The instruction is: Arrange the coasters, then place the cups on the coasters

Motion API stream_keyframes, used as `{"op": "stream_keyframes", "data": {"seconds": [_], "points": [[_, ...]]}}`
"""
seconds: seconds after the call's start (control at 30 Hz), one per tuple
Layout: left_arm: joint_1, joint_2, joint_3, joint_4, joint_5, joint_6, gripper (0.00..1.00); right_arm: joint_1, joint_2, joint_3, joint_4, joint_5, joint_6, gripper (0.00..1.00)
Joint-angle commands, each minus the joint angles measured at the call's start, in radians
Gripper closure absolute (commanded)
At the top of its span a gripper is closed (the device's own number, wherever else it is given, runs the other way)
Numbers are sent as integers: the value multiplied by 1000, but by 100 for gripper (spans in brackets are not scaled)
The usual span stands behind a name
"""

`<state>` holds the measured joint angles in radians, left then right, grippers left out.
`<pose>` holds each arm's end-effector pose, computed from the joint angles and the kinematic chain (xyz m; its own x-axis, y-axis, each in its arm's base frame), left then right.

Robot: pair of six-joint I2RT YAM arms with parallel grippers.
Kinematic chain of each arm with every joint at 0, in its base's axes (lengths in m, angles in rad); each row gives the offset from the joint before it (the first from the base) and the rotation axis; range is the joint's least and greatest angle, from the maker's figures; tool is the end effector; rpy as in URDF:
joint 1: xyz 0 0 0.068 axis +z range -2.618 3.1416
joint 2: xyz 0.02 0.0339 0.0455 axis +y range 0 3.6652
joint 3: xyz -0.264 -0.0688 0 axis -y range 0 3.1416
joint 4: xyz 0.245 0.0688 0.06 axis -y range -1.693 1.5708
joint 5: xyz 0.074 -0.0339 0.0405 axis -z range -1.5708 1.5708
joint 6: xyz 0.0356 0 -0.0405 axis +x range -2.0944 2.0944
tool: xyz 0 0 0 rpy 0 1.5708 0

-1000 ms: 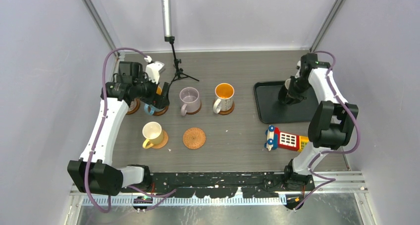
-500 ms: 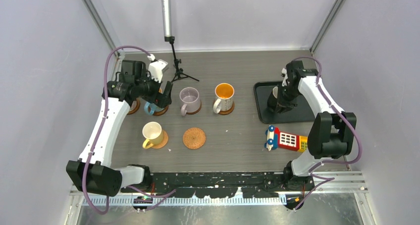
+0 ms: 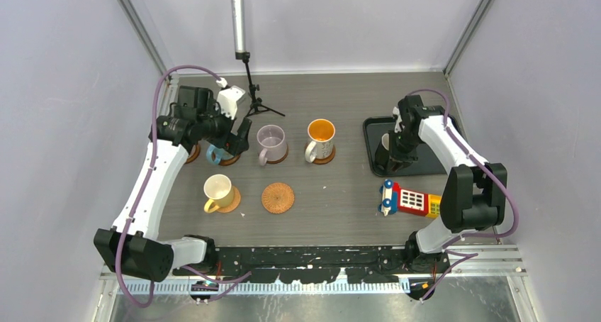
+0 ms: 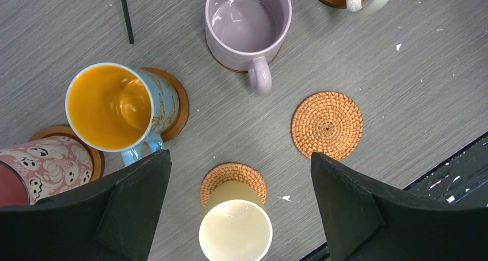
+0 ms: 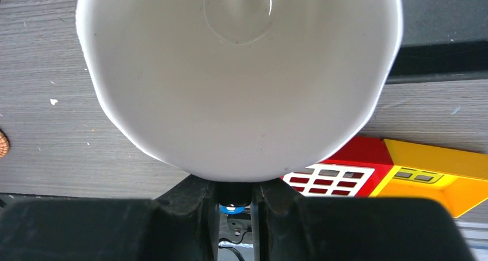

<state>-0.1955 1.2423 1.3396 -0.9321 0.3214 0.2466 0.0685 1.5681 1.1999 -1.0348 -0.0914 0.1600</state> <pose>0.2383 -0.0587 0.3670 -0.6093 0.3568 -0.7082 0.5579 0.8275 -0.0632 0.2868 0.0229 0.2374 -0.9844 0.0915 -0.1505 0.0744 0.9905 0.1154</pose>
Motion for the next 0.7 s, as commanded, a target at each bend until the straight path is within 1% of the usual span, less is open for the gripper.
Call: {"op": "stream_keyframes", "data": {"seconds": [0.0,0.07,0.1,0.17,0.57,0.67], "points": [[-8,-10,29,22,-6,7,6,4,-66,14,27,-15,9,81],[-12,-13,27,22,-6,8,6,5,-69,13,27,-24,12,68],[-12,-13,25,23,-5,9,6,6,-69,13,26,-29,12,63],[-14,-15,24,21,-7,9,6,8,-67,15,22,-38,9,58],[-56,-7,38,26,-28,18,6,28,-85,1,-10,-140,15,57],[-70,-1,42,27,-33,17,6,31,-96,-12,-19,-169,28,54]]}}
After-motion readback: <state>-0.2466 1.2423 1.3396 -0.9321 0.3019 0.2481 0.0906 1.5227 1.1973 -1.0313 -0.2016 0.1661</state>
